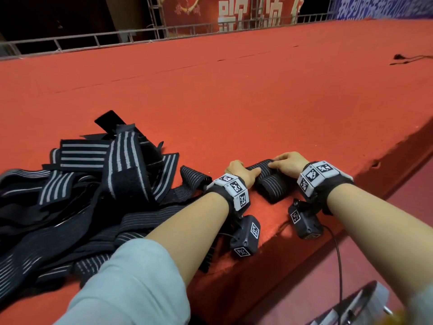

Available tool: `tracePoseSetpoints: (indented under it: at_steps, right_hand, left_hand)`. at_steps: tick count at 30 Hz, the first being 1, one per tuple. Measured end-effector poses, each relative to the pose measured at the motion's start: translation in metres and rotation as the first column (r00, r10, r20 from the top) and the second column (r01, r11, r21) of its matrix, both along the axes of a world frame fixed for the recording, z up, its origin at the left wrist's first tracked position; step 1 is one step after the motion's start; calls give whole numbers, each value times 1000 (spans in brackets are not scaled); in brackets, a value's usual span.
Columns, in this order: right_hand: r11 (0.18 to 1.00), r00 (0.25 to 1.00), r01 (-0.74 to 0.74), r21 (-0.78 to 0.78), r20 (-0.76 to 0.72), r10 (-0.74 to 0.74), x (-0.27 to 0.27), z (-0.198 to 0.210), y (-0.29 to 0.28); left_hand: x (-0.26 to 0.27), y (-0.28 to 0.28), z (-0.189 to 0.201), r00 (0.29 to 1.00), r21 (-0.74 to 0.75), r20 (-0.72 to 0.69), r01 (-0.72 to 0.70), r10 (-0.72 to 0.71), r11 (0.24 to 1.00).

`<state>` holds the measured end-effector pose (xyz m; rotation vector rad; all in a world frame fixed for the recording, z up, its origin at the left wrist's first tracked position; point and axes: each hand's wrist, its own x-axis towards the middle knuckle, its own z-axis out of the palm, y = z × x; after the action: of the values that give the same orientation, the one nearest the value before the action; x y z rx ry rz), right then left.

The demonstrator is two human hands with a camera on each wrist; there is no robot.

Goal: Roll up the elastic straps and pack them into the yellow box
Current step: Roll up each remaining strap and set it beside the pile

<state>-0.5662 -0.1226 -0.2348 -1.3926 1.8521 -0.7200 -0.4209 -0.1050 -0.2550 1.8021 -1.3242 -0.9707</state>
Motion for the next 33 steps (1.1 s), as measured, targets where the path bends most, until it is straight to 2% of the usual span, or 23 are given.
tracePoseSetpoints:
  at_steps: [6, 10, 16, 20, 25, 27, 30, 33]
  right_hand:
    - [995, 997, 15, -95, -75, -22, 4, 31, 10]
    - [983, 999, 9, -181, -43, -17, 27, 59, 22]
    - [971, 979, -142, -192, 119, 167, 109, 99, 59]
    - [955, 936, -255, -150, 209, 283, 181, 109, 93]
    - [928, 884, -350, -125, 285, 371, 265, 103, 140]
    - [935, 882, -335, -113, 311, 354, 288, 95, 154]
    - [973, 936, -198, -115, 272, 223, 316, 76, 172]
    - [982, 982, -46, -183, 175, 78, 321, 63, 179]
  left_hand:
    - [21, 14, 23, 1000, -67, -9, -23, 23, 997]
    - [46, 23, 38, 994, -147, -111, -7, -9, 989]
    - [116, 87, 87, 994, -321, 12, 105, -107, 941]
    - [192, 133, 108, 1000, -364, -2, 12, -14, 931]
    - [297, 189, 119, 981, -347, 43, -163, 190, 924]
    - [329, 207, 115, 959, -309, 141, -193, 246, 931]
    - [369, 236, 96, 916, -130, 331, -192, 225, 973]
    - [396, 259, 67, 807, 103, 584, -185, 91, 977]
